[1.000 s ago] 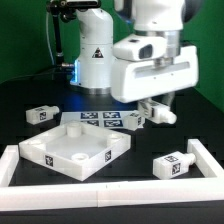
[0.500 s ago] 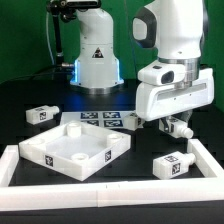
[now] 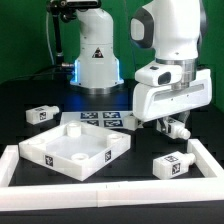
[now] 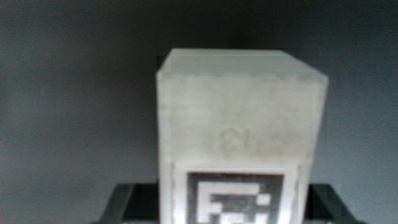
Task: Assemble one leg
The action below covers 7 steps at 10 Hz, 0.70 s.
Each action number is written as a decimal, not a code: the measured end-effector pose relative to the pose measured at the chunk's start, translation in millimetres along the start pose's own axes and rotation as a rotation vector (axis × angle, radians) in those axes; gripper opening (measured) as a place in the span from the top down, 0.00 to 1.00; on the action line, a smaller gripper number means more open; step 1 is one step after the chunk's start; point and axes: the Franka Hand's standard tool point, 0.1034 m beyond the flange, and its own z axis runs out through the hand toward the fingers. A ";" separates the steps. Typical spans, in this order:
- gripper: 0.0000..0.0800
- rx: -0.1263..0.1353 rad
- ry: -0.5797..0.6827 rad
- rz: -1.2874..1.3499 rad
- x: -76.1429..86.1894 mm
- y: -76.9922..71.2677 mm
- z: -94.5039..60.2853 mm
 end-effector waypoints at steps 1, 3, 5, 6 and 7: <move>0.64 0.000 0.000 0.000 -5.9 -1.5 2.5; 0.64 0.001 0.006 -0.024 -23.0 -8.7 9.5; 0.64 0.000 0.010 -0.029 -23.8 -7.2 9.7; 0.64 0.000 0.009 -0.029 -24.2 -7.2 9.9; 0.57 0.000 0.009 -0.029 -24.2 -7.2 9.9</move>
Offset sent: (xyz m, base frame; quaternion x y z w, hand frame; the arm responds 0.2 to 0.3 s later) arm -0.0211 -0.0138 -0.0269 0.0006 0.0356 -0.0162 0.9992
